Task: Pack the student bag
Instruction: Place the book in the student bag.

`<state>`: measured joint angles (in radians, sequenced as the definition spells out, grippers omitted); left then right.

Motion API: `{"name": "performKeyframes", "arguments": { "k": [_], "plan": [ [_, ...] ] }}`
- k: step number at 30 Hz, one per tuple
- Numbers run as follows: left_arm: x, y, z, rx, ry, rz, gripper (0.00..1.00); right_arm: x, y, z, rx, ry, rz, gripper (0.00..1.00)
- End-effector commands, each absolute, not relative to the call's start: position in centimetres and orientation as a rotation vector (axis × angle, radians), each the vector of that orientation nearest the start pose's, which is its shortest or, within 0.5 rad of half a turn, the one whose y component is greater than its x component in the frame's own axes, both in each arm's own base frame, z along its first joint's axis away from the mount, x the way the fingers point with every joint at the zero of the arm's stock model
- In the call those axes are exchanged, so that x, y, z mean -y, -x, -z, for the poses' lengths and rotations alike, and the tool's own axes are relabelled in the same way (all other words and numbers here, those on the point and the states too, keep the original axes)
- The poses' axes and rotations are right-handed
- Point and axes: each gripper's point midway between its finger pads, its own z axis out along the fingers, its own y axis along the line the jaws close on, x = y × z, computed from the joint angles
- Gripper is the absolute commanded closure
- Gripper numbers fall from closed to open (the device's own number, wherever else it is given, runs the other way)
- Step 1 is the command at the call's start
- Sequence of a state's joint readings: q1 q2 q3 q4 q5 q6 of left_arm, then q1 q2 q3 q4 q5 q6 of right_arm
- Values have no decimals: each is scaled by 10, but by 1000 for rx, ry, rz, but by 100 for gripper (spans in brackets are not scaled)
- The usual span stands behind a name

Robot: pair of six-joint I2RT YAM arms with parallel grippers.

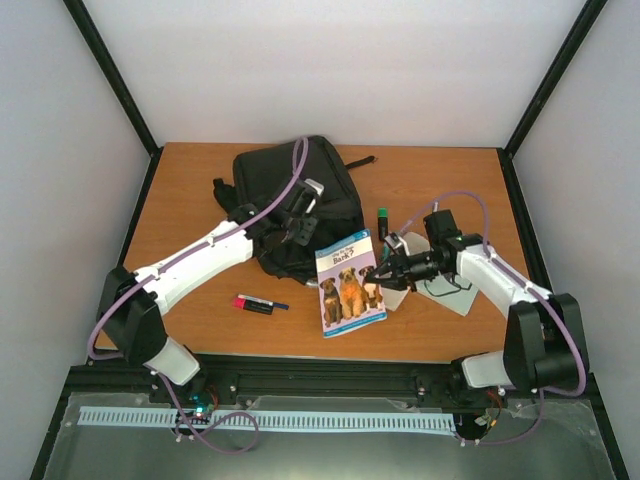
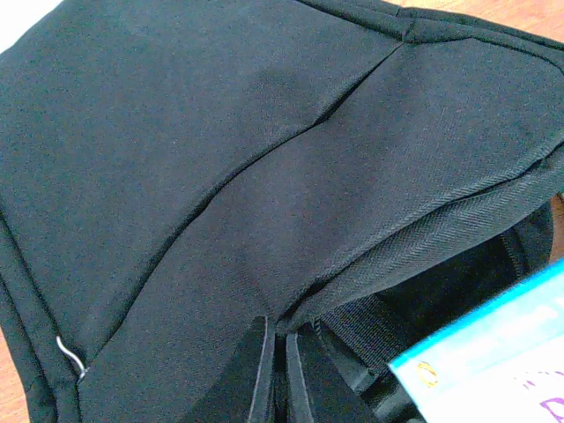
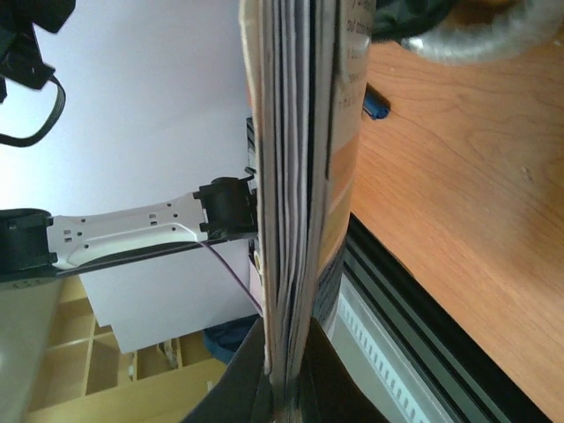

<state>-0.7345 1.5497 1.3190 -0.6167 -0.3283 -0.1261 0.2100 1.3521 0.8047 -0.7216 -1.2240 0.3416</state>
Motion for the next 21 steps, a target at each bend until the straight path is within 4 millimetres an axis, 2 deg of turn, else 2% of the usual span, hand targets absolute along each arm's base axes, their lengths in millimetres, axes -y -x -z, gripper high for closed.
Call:
{"name": "performKeyframes", "arguments": {
  "k": [1, 4, 11, 21],
  "plan": [
    [250, -357, -251, -2164, -472, 151, 99, -229, -224, -195, -2489, 310, -1929, 97],
    [248, -356, -256, -2151, -464, 152, 99, -241, -235, -192, -2501, 375, -1907, 97],
    [242, -354, -270, -2117, -435, 158, 99, -270, -252, -165, -2561, 420, -1956, 97],
    [240, -354, -276, -2111, -429, 185, 99, -287, -290, -140, -2581, 378, -1933, 97]
  ]
}}
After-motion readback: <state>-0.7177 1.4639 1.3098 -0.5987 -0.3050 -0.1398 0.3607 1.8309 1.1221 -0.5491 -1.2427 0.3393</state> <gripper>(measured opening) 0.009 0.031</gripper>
